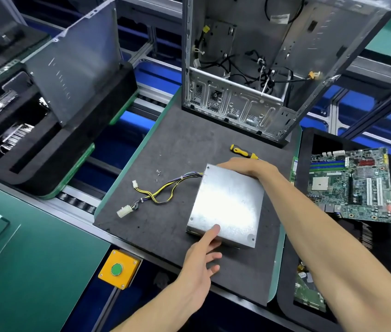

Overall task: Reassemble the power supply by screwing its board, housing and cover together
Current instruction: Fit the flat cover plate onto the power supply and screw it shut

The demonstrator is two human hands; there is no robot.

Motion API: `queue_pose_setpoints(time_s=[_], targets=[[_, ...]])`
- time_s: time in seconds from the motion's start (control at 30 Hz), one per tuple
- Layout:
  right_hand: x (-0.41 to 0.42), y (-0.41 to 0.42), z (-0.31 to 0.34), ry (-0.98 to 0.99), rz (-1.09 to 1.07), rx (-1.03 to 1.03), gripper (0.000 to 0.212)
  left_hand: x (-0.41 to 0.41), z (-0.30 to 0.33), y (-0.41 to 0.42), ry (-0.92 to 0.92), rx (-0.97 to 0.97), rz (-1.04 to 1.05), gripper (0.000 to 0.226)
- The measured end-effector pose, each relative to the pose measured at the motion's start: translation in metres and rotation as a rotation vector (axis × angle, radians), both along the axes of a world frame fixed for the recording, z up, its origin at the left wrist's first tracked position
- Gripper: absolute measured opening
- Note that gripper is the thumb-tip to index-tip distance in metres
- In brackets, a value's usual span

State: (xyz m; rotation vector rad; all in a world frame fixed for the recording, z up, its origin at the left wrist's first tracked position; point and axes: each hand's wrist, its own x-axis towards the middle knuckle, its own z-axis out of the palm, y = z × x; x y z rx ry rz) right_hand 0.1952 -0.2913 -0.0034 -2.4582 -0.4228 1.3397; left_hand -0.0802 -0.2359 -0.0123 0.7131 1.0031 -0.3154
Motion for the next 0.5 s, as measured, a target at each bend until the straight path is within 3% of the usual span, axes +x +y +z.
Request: queue_pose_setpoints(time_s=[0.13, 0.3, 0.4, 0.5], targets=[[-0.002, 0.003, -0.007, -0.429, 0.068, -0.07, 0.065, 0.001, -0.003, 0.008, -0.006, 0.115, -0.094, 0.084], [-0.035, -0.003, -0.013, -0.492, -0.02, 0.08, 0.068, 0.002, -0.009, 0.015, -0.022, 0.223, -0.088, 0.095], [-0.056, -0.005, -0.018, -0.792, -0.042, 0.163, 0.06, 0.001, -0.012, 0.013, -0.022, 0.344, -0.154, 0.082], [-0.058, -0.005, -0.011, -0.894, -0.145, 0.262, 0.051, -0.002, -0.014, 0.015, -0.017, 0.451, -0.226, 0.064]])
